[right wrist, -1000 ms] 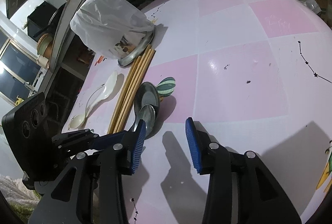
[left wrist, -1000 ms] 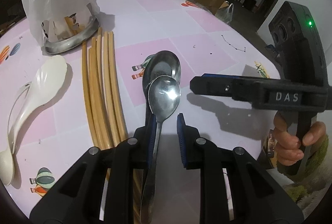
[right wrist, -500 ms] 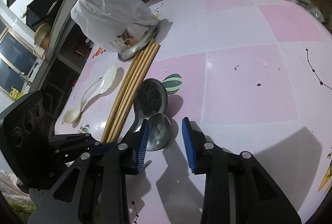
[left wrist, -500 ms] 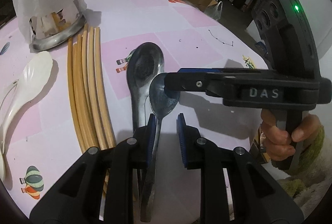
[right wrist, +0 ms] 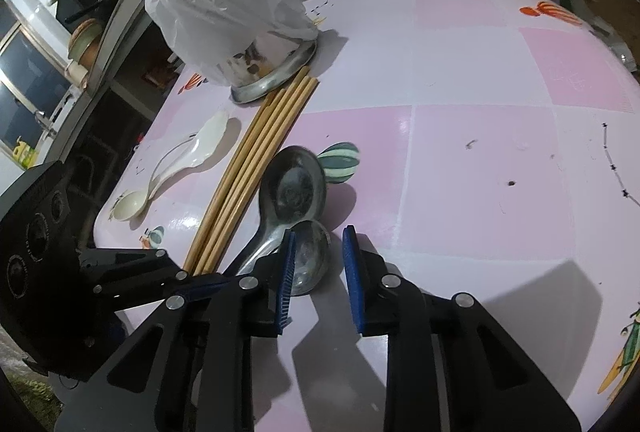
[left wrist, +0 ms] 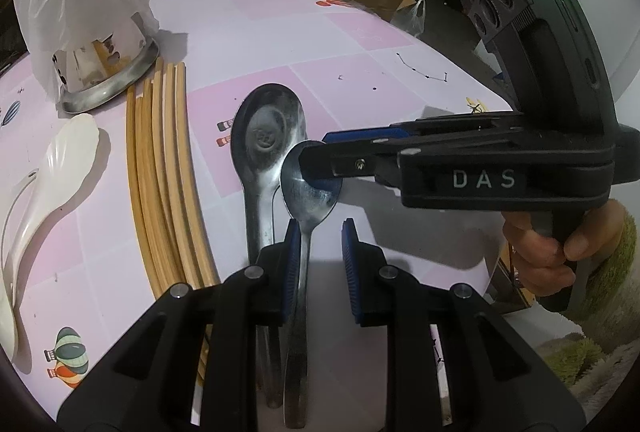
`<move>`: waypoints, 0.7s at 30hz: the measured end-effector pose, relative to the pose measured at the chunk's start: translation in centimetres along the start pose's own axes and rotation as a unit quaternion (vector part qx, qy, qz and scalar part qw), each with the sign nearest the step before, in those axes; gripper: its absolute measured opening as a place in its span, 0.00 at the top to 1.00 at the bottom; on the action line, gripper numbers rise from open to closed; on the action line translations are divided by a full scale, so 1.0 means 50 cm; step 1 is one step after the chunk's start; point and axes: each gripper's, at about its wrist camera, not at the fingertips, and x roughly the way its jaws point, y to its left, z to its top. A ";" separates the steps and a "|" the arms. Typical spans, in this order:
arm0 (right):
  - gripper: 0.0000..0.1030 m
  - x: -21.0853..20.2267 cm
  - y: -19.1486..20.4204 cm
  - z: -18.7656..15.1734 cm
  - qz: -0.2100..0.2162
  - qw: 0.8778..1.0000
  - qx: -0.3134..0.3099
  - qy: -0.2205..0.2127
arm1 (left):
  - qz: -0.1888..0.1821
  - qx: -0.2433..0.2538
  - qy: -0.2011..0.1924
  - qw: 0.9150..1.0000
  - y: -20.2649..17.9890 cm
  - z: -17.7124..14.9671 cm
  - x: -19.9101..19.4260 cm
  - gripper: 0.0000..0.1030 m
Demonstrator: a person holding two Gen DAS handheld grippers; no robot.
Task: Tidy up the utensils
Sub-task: 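Close the right gripper on the metal spoon handles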
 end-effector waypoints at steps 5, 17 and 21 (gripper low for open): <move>0.86 0.004 0.004 -0.002 -0.003 1.000 -0.003 0.003 | 0.001 0.001 -0.002 1.000 -0.004 -0.001 -0.001 0.80; 0.93 -0.011 -0.005 -0.006 -0.023 1.000 -0.004 -0.013 | 0.023 0.001 -0.023 0.999 0.002 0.004 -0.016 0.72; 0.93 -0.026 -0.026 -0.004 -0.032 0.999 0.004 -0.022 | 0.061 0.000 -0.071 0.996 0.003 0.016 -0.045 0.53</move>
